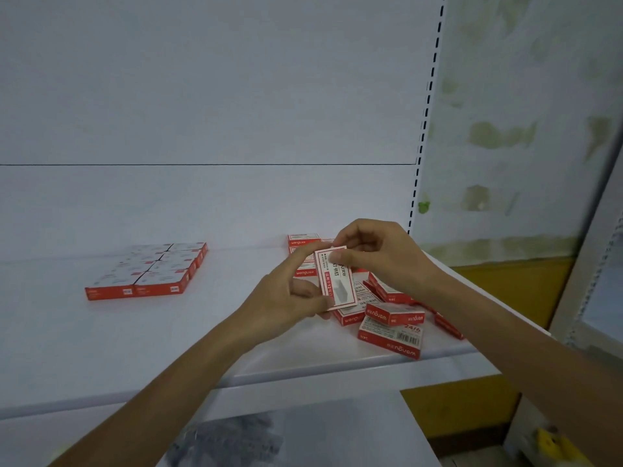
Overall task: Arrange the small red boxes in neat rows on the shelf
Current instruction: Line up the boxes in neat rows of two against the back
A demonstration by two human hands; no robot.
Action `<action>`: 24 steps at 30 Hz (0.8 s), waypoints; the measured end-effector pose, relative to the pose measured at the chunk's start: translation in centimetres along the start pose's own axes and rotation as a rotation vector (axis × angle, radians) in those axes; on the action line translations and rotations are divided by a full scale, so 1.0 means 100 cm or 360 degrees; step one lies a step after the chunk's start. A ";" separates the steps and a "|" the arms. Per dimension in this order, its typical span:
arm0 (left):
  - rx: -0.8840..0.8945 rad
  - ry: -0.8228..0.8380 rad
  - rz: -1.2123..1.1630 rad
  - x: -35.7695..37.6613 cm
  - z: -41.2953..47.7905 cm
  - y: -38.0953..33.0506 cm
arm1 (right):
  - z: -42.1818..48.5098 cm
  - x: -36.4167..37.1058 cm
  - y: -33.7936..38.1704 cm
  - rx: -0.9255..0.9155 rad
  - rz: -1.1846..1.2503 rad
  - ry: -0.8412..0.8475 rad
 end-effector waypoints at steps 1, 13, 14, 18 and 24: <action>0.0009 -0.0052 -0.0026 -0.002 0.000 0.000 | -0.001 0.000 0.000 0.0004 0.0004 -0.0005; -0.0170 -0.0643 -0.0205 -0.038 -0.003 0.026 | -0.007 0.001 -0.013 0.0144 -0.0022 -0.0035; -0.0173 -0.0695 -0.0208 -0.042 -0.003 0.027 | -0.007 0.001 -0.014 0.0147 -0.0016 -0.0054; -0.0065 -0.0772 -0.0174 -0.047 0.004 0.021 | -0.006 -0.003 -0.008 0.0075 -0.0090 -0.0162; 0.0062 -0.0583 0.0084 -0.031 0.018 0.017 | -0.001 -0.018 -0.018 0.0036 -0.0319 -0.0268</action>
Point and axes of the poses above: each hand's wrist, its own z-axis towards the middle knuckle, its own x-axis out of the palm, y = z × x, the point moved 10 cm from there along z, towards the middle knuckle, and after that the axes turned 11 degrees about x, right-handed, at the moved point
